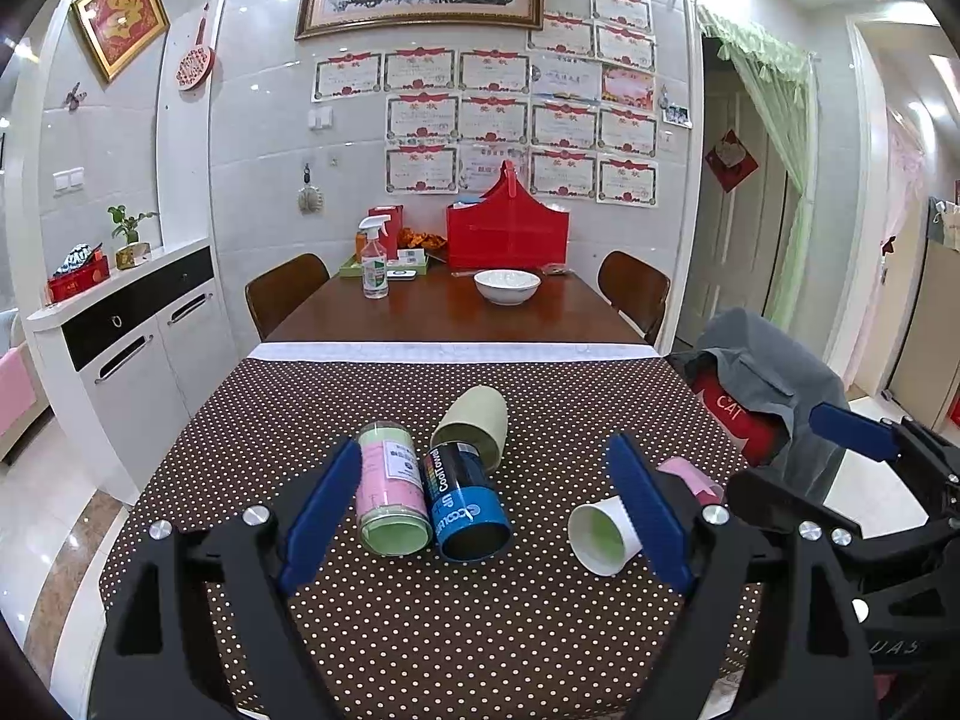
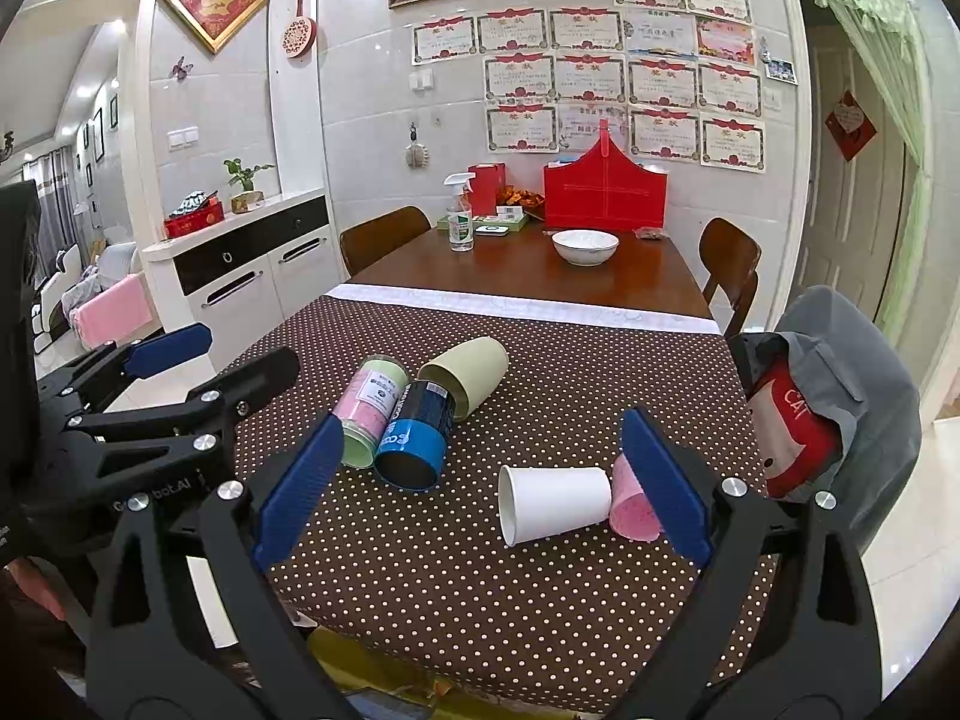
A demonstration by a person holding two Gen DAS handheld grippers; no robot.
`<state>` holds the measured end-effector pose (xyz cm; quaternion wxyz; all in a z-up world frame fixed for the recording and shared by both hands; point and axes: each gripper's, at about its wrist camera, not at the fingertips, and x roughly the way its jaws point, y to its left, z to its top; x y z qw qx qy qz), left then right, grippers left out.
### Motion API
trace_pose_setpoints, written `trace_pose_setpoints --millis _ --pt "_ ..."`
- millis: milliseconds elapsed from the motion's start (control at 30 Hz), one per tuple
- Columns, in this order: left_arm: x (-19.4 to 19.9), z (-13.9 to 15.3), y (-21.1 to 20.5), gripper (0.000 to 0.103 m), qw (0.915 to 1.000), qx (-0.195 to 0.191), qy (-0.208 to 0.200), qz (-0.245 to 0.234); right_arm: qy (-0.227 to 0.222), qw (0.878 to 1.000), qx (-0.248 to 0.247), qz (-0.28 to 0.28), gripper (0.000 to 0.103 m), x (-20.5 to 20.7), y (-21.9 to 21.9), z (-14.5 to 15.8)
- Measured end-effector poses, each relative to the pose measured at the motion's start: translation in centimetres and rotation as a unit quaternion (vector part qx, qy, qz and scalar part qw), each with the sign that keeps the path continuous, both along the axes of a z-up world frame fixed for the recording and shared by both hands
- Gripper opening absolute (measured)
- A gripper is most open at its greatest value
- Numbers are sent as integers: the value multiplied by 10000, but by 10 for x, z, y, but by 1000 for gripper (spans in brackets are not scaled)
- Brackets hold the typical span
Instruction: Flip cup upside down
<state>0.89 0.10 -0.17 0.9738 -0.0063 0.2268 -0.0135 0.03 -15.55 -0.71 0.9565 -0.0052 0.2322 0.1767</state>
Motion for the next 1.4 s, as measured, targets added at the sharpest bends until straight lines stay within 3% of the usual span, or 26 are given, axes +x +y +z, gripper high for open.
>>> trace_pose_setpoints --millis 400,767,1400 --pt "9 -3 1 83 10000 -12 60 -15 112 9999 98 17 92 15 -1 -5" --pt "41 -19 14 83 9993 -207 317 -32 543 9983 202 107 94 47 6 -25" --pt "155 -87 69 83 9862 -571 1519 322 1695 9854 -121 137 94 158 53 -84"
